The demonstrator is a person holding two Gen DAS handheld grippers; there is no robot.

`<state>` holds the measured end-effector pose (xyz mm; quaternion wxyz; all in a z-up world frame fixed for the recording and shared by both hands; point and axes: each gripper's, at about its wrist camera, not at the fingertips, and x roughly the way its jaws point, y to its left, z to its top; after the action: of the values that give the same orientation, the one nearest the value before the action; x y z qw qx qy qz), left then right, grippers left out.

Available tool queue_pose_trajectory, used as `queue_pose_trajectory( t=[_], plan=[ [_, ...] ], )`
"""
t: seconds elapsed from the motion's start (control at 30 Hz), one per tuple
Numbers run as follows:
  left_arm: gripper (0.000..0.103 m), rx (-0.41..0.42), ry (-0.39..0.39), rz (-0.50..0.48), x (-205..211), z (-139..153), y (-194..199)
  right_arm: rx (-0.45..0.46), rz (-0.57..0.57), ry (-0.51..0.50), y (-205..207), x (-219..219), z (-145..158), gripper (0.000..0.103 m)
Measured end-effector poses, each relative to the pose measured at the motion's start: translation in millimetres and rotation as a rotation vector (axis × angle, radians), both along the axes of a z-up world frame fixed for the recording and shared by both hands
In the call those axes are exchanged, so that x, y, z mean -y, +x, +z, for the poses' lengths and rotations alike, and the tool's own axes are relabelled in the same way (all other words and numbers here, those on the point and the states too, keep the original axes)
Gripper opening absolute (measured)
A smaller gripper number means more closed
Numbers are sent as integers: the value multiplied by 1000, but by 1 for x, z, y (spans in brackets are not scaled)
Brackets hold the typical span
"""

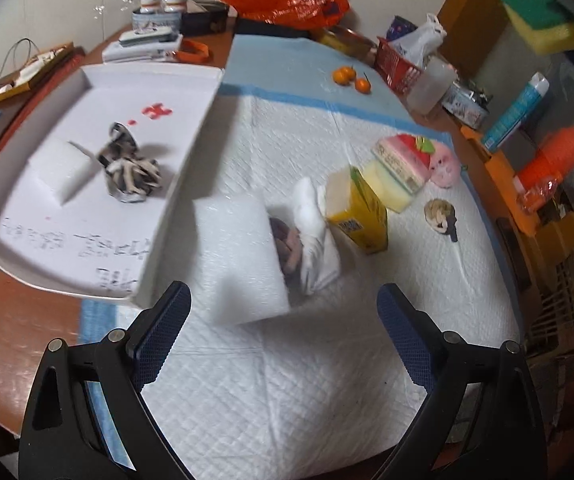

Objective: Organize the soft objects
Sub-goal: 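Grasp the white foam block with the left gripper while the right holds the sponge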

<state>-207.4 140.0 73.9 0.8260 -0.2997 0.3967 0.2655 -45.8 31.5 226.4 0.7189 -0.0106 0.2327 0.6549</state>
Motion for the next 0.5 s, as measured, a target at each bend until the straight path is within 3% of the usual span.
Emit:
queue_pose_trajectory(
  t=[0.17, 0.33, 0.43, 0.5],
  plan=[
    [94, -28, 3, 15, 2, -11, 12, -21, -22, -17, 16, 13, -7, 36],
    [85, -85, 3, 49, -4, -26, 19, -65, -43, -19, 33, 25, -14, 36],
    [71, -107, 6, 55, -6, -34, 26, -73, -48, -22, 38, 30, -15, 36],
    [49, -109, -2, 57, -9, -37, 28, -71, -52, -21, 39, 32, -15, 36]
  ],
)
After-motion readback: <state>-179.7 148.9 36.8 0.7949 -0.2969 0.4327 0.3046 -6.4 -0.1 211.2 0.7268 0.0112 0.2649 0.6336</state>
